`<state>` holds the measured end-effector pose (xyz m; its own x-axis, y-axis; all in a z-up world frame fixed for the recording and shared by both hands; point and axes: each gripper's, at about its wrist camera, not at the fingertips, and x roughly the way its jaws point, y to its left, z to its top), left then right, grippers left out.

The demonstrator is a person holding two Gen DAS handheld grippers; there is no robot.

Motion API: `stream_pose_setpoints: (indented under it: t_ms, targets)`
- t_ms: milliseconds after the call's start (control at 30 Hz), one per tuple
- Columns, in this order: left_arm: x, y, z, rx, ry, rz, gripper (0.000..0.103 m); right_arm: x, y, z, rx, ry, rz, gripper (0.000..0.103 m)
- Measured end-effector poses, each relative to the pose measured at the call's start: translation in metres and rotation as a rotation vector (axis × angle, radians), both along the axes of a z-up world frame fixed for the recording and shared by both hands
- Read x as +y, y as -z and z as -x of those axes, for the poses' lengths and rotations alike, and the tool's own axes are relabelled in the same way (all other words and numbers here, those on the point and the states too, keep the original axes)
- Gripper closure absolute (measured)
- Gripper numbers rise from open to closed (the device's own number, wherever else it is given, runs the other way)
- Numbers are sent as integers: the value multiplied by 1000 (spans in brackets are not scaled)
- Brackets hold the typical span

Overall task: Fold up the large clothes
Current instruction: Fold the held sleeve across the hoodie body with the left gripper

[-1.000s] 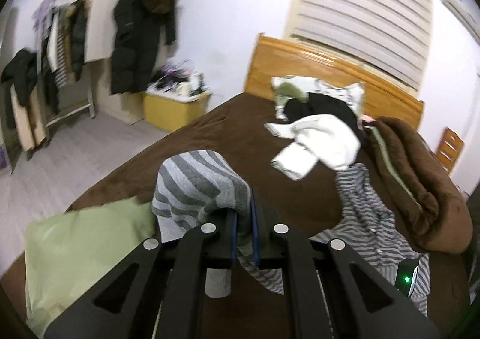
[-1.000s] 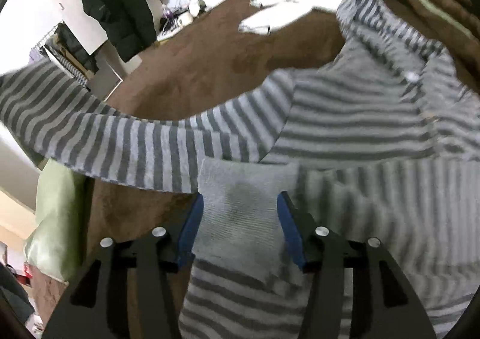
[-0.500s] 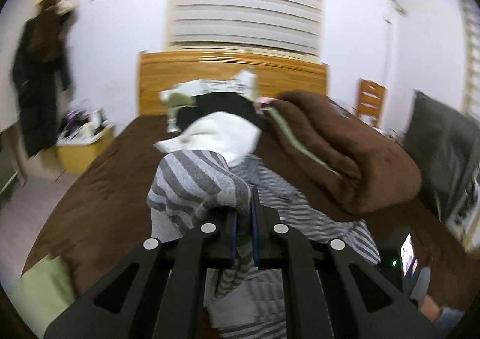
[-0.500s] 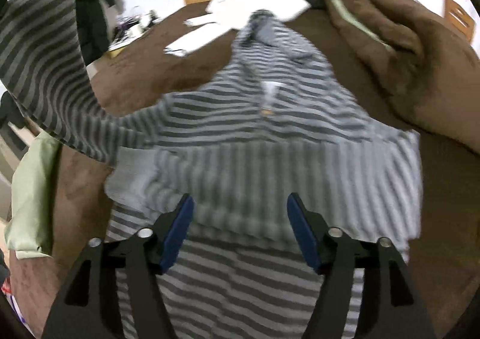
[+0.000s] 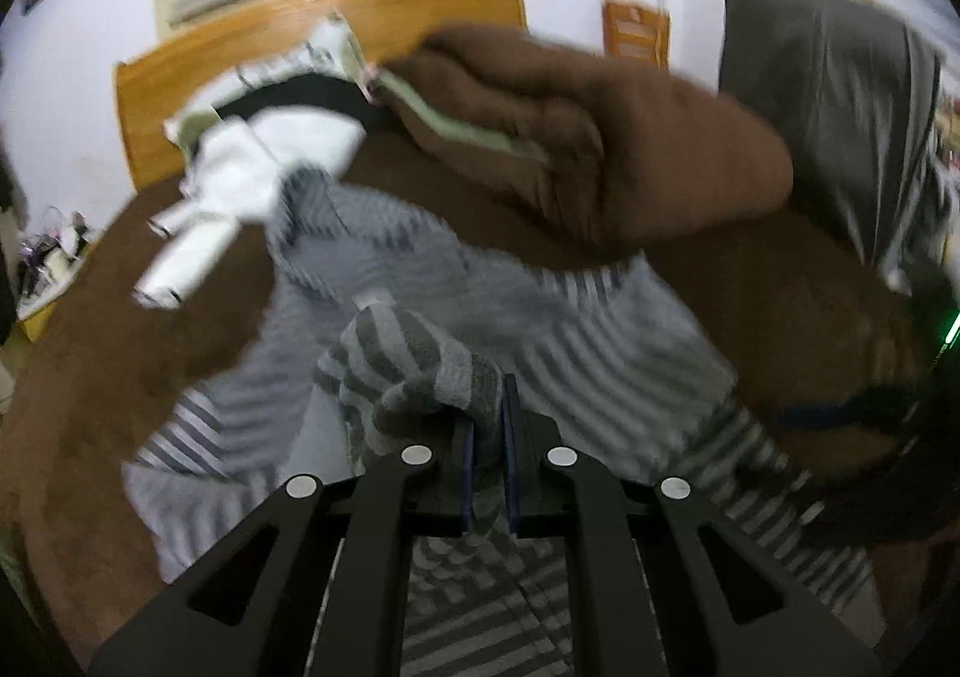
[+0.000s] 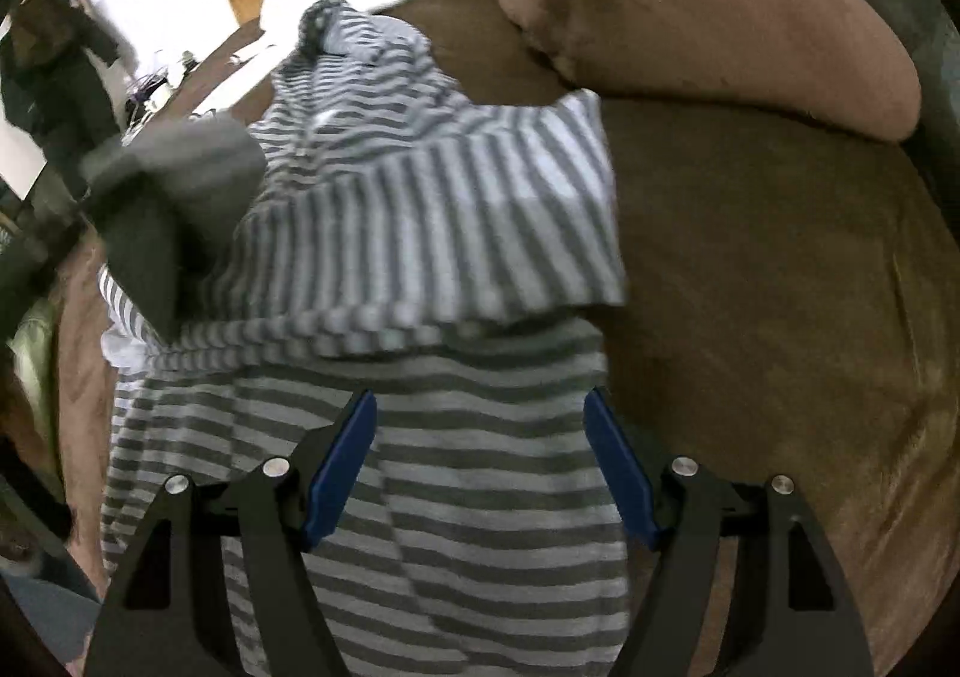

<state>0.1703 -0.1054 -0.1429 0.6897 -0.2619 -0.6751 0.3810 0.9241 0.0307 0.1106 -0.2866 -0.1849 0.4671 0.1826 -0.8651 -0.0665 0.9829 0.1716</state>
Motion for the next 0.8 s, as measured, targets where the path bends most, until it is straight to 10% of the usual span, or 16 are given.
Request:
stream_pose_setpoints:
  t_ms: [300,533,800]
  targets:
    - [-18,36,-1,64,29,21,91,-8,13,-10,3,7,-3,32]
    - [5,18,8,93,41,103,52,-8,4,-7,-23,-8,26,31]
    - [87,2,27,144,-127,96,39,38,-20,-2,-106,-232,139,31]
